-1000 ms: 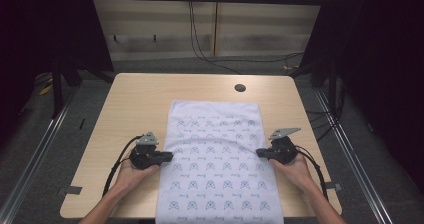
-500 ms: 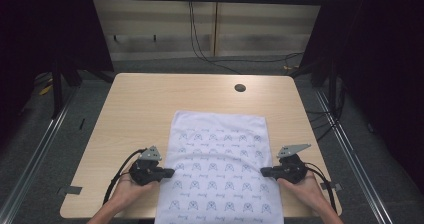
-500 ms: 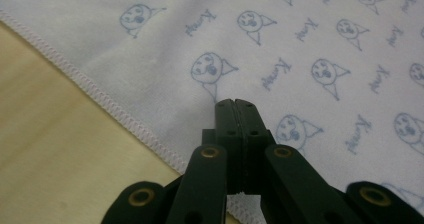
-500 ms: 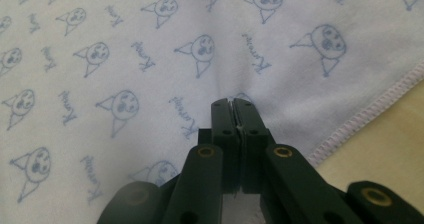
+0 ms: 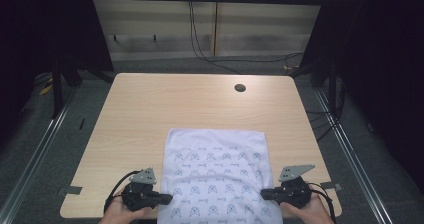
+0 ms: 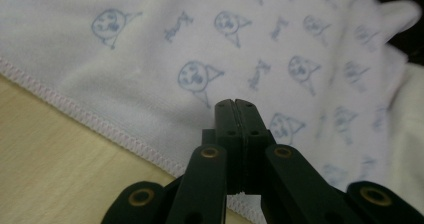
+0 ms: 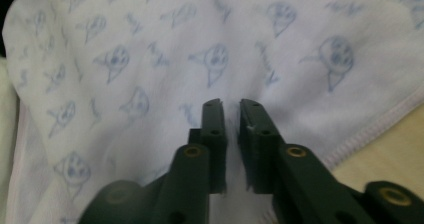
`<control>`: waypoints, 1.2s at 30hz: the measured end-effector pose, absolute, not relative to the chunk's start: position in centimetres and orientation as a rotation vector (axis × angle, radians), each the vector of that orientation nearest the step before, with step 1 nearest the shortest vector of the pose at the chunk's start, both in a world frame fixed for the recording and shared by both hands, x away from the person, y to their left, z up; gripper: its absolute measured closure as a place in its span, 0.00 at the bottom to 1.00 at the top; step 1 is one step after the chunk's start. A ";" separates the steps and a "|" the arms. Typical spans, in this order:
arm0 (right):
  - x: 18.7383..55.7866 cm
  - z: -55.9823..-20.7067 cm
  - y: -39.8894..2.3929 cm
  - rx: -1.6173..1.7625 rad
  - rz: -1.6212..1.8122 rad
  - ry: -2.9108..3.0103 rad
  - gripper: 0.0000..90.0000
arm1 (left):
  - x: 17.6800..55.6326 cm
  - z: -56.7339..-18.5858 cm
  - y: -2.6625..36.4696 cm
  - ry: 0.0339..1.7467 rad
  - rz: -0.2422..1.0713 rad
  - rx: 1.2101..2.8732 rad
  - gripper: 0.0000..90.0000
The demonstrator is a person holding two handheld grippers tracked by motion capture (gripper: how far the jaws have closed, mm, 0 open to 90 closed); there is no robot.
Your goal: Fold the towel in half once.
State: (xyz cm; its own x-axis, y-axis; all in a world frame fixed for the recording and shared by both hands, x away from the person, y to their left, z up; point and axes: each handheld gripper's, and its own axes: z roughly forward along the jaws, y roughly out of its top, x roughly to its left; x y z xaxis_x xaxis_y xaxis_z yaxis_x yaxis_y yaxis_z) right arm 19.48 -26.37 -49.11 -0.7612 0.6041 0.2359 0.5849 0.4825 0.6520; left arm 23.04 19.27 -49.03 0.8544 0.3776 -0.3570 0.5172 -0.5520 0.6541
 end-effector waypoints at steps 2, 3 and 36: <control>19.6 -49.0 -26.5 1.075 1.190 2.657 0.88 | 23.4 -48.8 19.5 0.655 -0.256 2.169 1.00; 20.7 -48.3 -27.4 1.122 1.291 2.552 0.85 | 24.2 -48.3 19.8 0.677 -0.292 2.068 1.00; 37.0 -50.5 -27.4 1.321 1.118 2.356 0.93 | 38.9 -49.0 18.5 0.928 0.122 2.031 0.61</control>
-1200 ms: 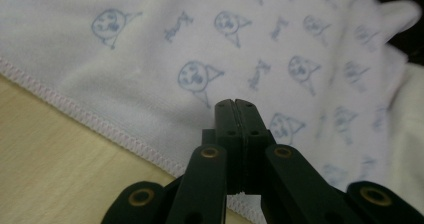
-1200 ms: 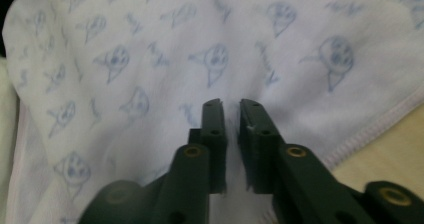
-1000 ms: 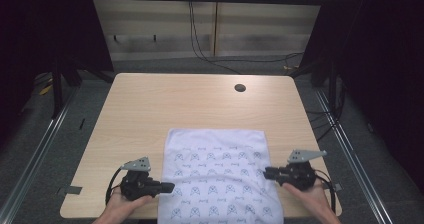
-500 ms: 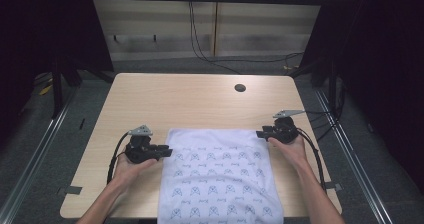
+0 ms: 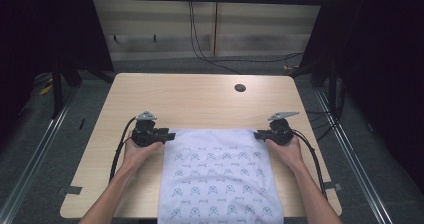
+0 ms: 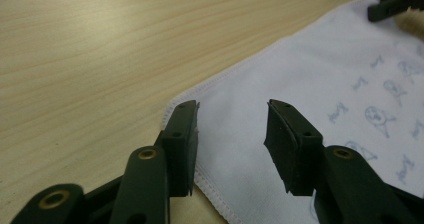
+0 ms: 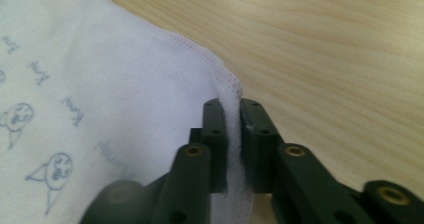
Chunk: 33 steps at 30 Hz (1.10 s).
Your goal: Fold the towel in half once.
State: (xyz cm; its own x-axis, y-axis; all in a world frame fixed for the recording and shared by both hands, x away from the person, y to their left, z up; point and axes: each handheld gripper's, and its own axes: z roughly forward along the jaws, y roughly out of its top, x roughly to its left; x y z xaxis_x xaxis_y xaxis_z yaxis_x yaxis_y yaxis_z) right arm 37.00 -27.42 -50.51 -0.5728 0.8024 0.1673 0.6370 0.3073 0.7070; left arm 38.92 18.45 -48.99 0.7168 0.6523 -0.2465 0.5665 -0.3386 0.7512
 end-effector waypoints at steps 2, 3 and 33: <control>36.8 -50.3 -27.5 1.331 1.151 2.345 0.95 | 38.9 -49.2 18.4 0.925 0.133 2.056 0.59; 36.7 -50.1 -27.6 1.337 1.169 2.337 0.96 | 39.0 -49.2 18.5 0.926 0.154 2.067 0.58; 36.3 -49.5 -28.2 1.338 1.251 2.333 0.96 | 39.4 -50.1 17.2 0.841 0.084 2.114 0.96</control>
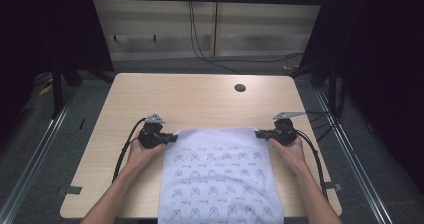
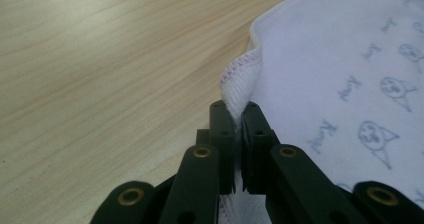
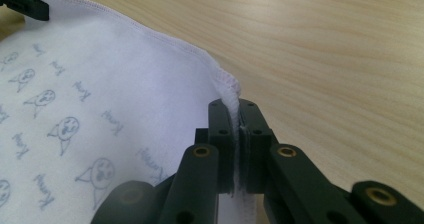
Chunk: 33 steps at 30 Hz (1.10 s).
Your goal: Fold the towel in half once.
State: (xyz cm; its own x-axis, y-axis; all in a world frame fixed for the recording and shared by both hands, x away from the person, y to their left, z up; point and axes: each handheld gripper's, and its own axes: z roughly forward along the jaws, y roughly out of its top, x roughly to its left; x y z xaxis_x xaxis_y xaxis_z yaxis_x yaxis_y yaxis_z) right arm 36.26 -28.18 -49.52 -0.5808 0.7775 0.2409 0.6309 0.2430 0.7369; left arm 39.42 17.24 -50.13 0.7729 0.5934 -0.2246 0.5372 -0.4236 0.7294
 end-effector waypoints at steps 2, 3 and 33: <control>36.2 -49.3 -28.3 1.343 1.275 2.327 0.96 | 39.3 -49.8 17.4 0.837 0.066 2.104 0.96; 36.2 -49.2 -28.4 1.345 1.282 2.323 0.96 | 39.2 -49.6 17.5 0.836 0.061 2.098 0.96; 40.0 -37.1 -28.7 1.203 1.484 2.118 0.96 | 42.1 -38.5 20.1 0.821 0.233 1.786 0.96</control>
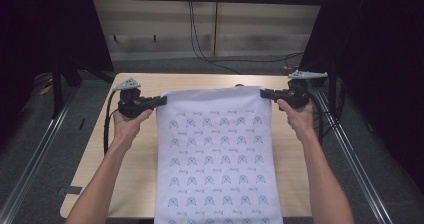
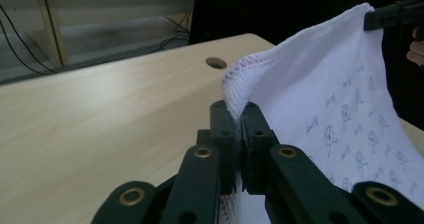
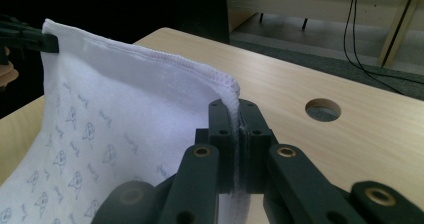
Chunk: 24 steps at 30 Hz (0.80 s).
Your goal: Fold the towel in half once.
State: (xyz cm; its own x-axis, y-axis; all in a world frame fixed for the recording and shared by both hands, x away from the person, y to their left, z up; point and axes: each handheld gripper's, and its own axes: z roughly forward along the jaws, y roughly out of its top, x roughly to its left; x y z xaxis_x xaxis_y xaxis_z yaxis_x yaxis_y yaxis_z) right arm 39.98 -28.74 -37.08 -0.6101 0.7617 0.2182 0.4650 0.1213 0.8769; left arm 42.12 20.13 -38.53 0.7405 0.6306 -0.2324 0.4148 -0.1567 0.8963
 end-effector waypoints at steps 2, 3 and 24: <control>40.5 -36.4 -28.8 1.209 1.474 2.112 0.96 | 42.7 -37.5 19.9 0.802 0.253 1.779 0.96; 40.8 -36.1 -28.8 1.207 1.472 2.103 0.96 | 42.9 -37.0 19.7 0.798 0.268 1.779 0.96; 36.3 -33.9 -30.1 1.128 1.512 2.122 0.96 | 38.2 -36.5 19.7 0.698 0.230 1.780 0.97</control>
